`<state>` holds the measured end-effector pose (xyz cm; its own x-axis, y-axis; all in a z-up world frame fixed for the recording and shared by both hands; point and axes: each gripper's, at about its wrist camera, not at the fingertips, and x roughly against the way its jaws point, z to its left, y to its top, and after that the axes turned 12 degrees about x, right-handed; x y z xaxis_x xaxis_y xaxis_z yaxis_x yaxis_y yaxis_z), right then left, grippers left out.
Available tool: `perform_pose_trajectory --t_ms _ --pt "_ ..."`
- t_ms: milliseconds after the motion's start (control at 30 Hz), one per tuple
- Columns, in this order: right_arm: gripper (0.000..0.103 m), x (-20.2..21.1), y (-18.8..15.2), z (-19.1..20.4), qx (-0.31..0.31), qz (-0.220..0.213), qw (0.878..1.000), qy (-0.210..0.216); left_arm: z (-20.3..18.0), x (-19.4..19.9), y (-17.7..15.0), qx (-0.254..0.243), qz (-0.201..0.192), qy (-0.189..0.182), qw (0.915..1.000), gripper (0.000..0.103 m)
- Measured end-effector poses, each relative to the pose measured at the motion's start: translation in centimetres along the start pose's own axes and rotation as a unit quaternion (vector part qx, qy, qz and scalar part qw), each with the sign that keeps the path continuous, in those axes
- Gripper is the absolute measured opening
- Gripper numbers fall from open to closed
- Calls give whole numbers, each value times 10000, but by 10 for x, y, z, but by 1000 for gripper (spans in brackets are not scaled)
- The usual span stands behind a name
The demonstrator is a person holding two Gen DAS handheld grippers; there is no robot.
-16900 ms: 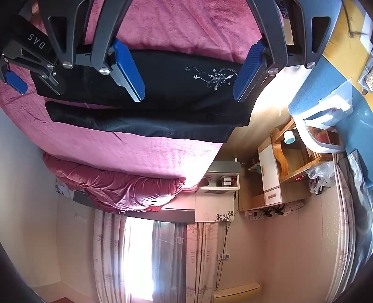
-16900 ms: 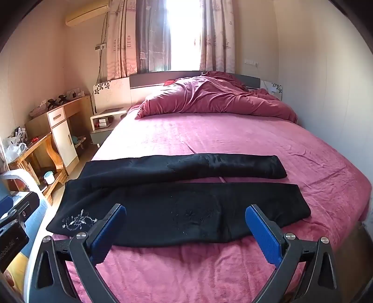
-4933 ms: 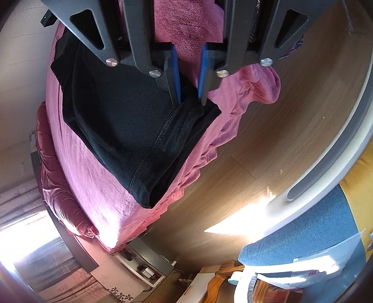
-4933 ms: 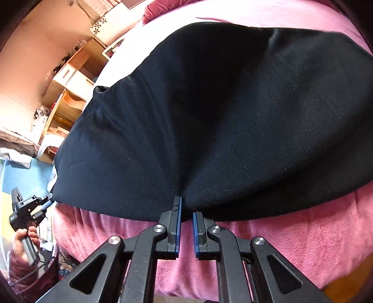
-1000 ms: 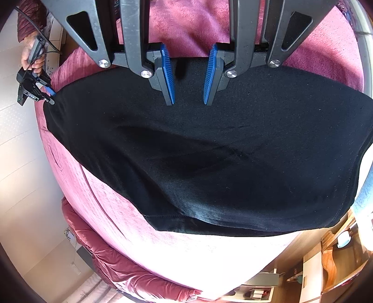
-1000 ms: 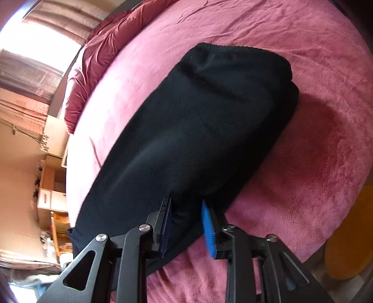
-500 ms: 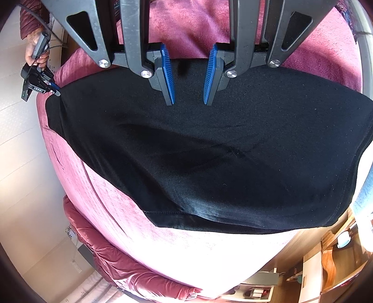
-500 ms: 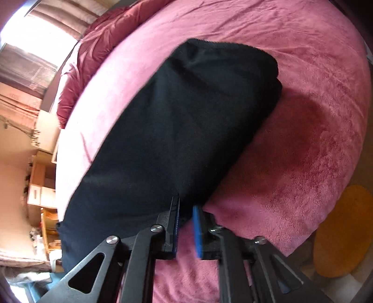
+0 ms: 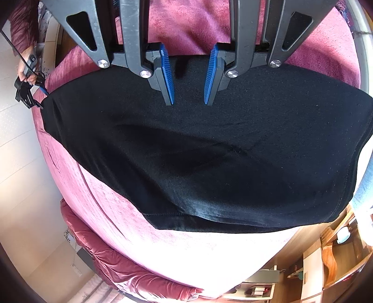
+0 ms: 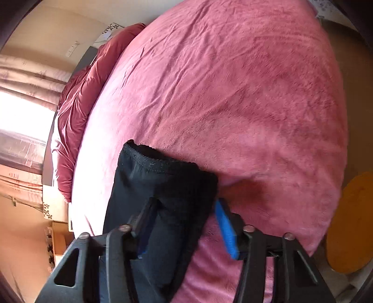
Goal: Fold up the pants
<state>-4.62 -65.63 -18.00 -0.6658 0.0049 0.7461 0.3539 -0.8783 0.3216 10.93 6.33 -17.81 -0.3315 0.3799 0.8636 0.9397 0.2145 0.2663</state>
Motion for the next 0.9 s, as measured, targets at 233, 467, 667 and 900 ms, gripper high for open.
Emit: perform_pose_trajectory --t_ms 233,467,667,900 --pt "15 11 6 34 831 -202 9954 -437 -13 -4 1 -32 -30 109 9999 27" --pt "24 -8 4 27 863 6 9916 -960 -11 -5 -1 38 -76 190 9998 27" --pt "43 40 10 49 1222 -566 9768 -1662 -7 6 0 80 -286 70 9995 27" --pt "43 13 -37 183 3164 344 9480 -2 -21 11 -1 -253 -562 -16 9981 27"
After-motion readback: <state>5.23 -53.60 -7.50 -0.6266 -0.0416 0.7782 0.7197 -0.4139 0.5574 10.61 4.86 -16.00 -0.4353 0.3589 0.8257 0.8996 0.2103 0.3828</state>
